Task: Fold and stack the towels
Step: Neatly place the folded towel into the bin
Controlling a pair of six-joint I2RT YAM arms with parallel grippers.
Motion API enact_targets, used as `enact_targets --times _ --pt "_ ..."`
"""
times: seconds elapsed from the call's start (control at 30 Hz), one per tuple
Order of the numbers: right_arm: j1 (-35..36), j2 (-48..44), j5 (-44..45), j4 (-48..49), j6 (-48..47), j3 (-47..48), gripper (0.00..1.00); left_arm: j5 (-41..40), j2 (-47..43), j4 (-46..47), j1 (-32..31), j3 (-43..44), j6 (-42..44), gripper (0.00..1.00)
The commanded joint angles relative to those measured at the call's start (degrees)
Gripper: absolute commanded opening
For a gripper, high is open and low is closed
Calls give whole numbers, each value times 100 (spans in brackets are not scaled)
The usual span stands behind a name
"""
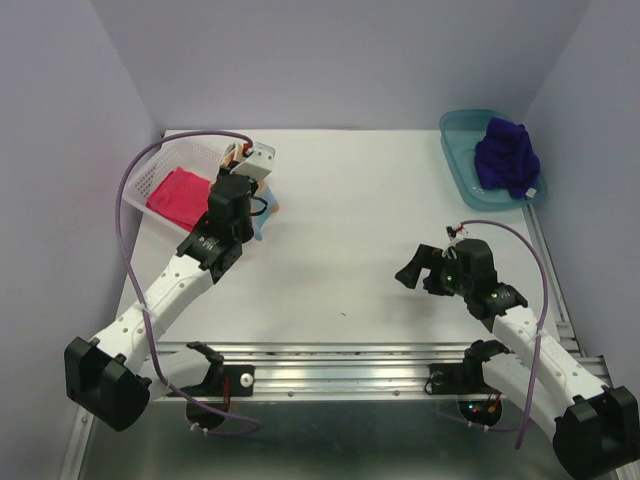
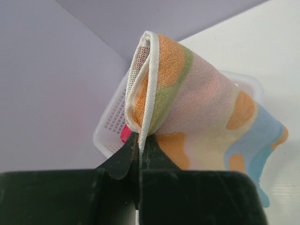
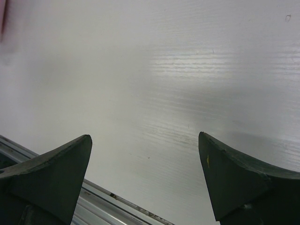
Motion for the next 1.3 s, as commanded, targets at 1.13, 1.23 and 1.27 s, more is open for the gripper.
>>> enact_targets --times 1.13,1.23,1.27 --pt "50 27 59 212 -84 106 100 3166 1521 685 2977 507 339 0" --pt "50 106 129 177 -66 106 100 3263 1732 773 3091 629 374 0" --pt "50 141 130 160 -57 115 100 3324 1785 721 3091 691 391 0"
